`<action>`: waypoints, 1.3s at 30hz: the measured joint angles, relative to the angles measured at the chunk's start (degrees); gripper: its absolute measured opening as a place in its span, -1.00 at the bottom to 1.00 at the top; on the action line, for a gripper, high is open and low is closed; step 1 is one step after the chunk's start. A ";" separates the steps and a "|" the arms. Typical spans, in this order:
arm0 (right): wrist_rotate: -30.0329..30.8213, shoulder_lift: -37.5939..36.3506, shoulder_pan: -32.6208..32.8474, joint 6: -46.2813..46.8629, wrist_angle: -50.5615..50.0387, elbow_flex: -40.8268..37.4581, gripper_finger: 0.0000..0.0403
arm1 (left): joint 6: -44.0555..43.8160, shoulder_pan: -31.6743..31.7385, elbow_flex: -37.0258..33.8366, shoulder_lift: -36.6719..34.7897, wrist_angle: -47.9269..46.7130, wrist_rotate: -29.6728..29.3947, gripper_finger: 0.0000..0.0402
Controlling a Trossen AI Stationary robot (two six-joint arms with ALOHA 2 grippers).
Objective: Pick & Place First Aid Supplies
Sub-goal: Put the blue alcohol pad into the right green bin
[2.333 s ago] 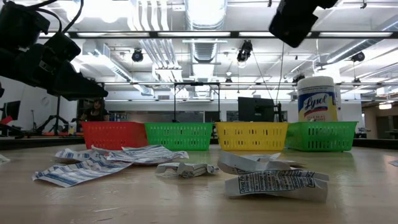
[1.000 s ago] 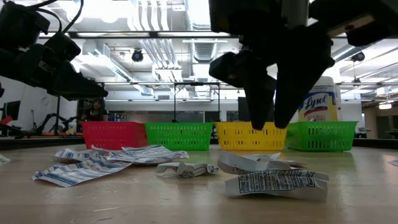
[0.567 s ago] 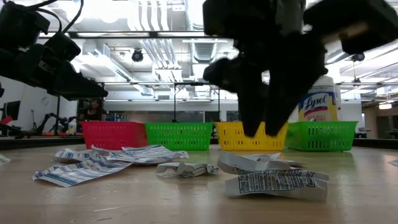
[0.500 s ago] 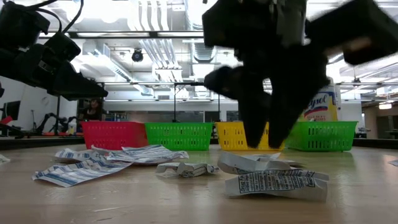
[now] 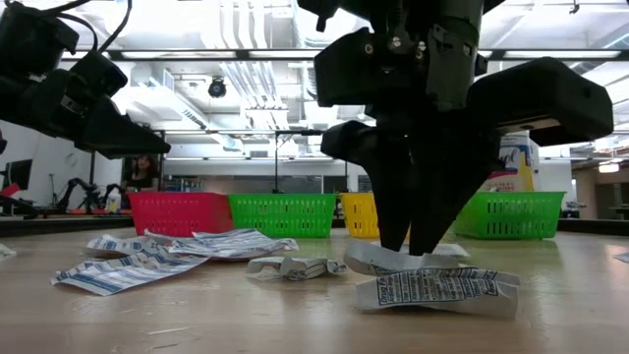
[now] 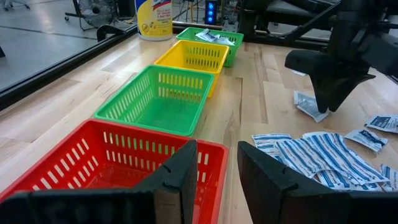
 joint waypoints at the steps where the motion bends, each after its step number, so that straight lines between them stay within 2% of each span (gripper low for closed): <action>1: -0.02 0.08 0.00 0.00 -0.02 0.00 -0.51 | 0.00 0.00 0.00 0.00 0.00 0.00 -0.44; 16: 0.28 0.19 -0.04 0.24 0.09 0.00 -0.94 | 0.00 0.00 0.00 0.00 0.00 0.00 -0.44; 26: 1.49 -0.05 0.00 -0.04 0.18 0.78 -0.96 | 0.00 0.00 0.00 0.00 0.02 0.00 -0.44; 39: 1.48 -0.53 -0.33 -1.30 -4.41 9.22 -0.96 | 0.00 0.00 0.00 0.00 0.04 0.02 -0.44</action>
